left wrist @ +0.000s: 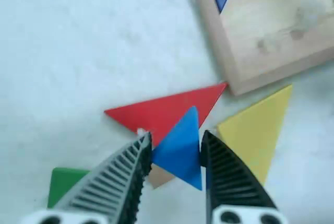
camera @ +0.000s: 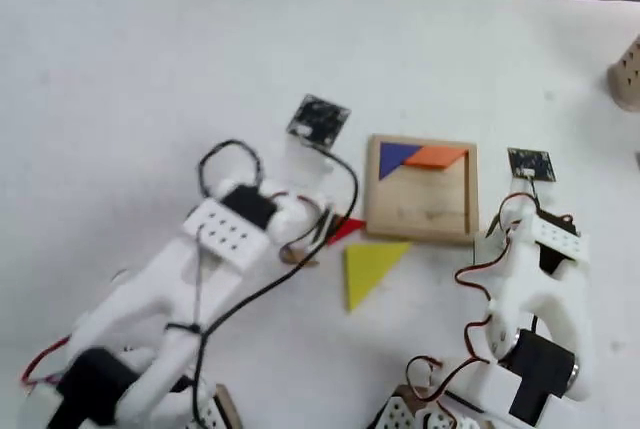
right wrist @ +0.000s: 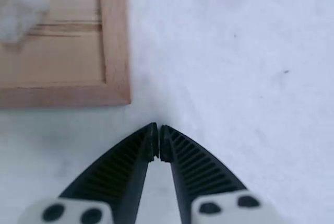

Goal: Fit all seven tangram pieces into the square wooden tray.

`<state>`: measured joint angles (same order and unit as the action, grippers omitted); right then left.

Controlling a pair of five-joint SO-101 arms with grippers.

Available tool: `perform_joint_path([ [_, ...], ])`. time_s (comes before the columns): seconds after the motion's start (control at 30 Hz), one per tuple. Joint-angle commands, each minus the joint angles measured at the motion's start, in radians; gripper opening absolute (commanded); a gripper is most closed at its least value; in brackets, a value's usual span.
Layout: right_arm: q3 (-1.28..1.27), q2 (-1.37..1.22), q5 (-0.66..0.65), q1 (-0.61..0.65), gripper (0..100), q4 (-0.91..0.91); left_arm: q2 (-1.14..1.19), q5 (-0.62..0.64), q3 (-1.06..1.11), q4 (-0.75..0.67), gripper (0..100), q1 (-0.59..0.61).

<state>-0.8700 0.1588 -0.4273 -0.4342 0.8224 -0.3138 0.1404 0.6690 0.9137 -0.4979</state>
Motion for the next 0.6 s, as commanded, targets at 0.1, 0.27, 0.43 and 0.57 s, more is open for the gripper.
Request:
perform_joint_path([
  [0.1, 0.029, -0.005, -0.003, -0.042, 1.7, 0.007, 0.464, 0.057, -0.483, -0.02, 15, -0.134],
  [0.27, 0.029, -0.005, -0.003, -0.042, 1.7, 0.004, 0.716, 0.057, -0.767, -0.006, 15, -0.186],
  [0.43, 0.029, -0.005, -0.003, -0.042, 1.7, 0.002, 0.854, 0.057, -0.95, 0.083, 19, -0.193],
  [0.57, 0.029, -0.007, -0.003, -0.041, 1.7, 0.001, 0.906, 0.06, -1.022, 0.173, 31, -0.186],
])
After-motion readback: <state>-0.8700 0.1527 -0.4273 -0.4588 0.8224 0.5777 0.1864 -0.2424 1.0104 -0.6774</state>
